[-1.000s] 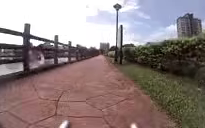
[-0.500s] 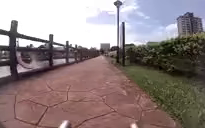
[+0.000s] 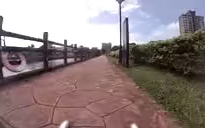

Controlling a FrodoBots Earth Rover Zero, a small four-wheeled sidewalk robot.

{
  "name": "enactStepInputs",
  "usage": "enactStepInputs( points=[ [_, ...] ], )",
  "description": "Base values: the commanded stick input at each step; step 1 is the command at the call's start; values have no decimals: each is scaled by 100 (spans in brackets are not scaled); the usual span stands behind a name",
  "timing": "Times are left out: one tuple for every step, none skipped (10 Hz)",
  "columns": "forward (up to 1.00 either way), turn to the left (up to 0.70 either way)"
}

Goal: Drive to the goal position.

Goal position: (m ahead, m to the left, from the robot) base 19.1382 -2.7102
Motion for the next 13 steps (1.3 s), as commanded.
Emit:
enactStepInputs(
  points=[
    [100, 0],
    [100, 0],
    [100, 0],
    [100, 0],
    [100, 0],
    [100, 0],
    [100, 0],
    [100, 0],
    [100, 0],
    [100, 0],
    [100, 0],
    [100, 0],
    [100, 0]
  ],
)
